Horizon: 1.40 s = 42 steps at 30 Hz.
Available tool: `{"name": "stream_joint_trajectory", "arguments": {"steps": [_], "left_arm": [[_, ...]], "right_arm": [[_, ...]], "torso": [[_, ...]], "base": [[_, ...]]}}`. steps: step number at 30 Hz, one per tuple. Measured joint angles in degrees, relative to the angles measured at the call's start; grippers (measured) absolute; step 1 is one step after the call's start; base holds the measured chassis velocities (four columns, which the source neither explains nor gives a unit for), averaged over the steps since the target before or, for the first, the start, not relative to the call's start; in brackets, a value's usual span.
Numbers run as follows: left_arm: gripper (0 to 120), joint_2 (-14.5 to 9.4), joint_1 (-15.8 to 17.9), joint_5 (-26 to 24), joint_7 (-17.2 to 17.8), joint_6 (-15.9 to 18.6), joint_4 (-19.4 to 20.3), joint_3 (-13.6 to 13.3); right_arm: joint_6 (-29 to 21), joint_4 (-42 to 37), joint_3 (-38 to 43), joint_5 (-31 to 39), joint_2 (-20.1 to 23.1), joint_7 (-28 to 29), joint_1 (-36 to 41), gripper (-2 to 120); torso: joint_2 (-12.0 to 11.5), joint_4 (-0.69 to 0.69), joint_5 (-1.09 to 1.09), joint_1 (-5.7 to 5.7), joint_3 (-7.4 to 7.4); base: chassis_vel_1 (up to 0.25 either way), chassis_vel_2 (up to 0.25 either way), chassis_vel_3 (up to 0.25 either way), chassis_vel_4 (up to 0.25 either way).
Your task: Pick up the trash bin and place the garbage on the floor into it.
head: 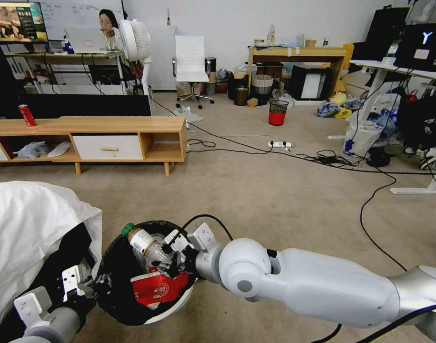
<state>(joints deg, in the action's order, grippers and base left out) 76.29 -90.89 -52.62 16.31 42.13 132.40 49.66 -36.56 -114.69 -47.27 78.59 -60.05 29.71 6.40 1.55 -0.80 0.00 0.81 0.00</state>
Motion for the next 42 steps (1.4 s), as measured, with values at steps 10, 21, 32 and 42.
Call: {"name": "stream_joint_trajectory", "arguments": {"steps": [10, 21, 32, 42], "left_arm": [[2, 0.09, 0.11, 0.58, -0.37, 0.0, -0.6, -0.08], [2, 0.25, 0.03, 0.87, -0.52, 0.0, -0.85, 0.01], [2, -0.32, -0.25, 1.13, -0.58, 0.0, -1.23, 0.79], [2, -0.51, -0.78, 1.71, -0.58, 0.0, -1.4, 2.01]], "right_arm": [[0.36, -0.69, 0.97, -0.88, 0.82, -0.91, 0.26, 91], [0.72, -3.07, 3.1, -1.15, 0.79, -0.79, 0.18, 99], [5.6, -9.98, 21.67, -1.45, 5.97, -3.7, 2.42, 100], [20.42, -9.69, 39.7, -9.0, 17.24, -11.53, 15.38, 100]], "torso": [[0.0, 0.0, 0.0, 0.0, 0.0], [0.0, 0.0, 0.0, 0.0, 0.0], [0.0, 0.0, 0.0, 0.0, 0.0], [0.01, -0.02, 0.03, -0.01, 0.0]], "base": [[0.0, 0.0, 0.0, 0.0], [0.0, 0.0, 0.0, 0.0], [0.0, 0.0, 0.0, 0.0], [0.0, 0.0, 0.0, 0.0]]}}
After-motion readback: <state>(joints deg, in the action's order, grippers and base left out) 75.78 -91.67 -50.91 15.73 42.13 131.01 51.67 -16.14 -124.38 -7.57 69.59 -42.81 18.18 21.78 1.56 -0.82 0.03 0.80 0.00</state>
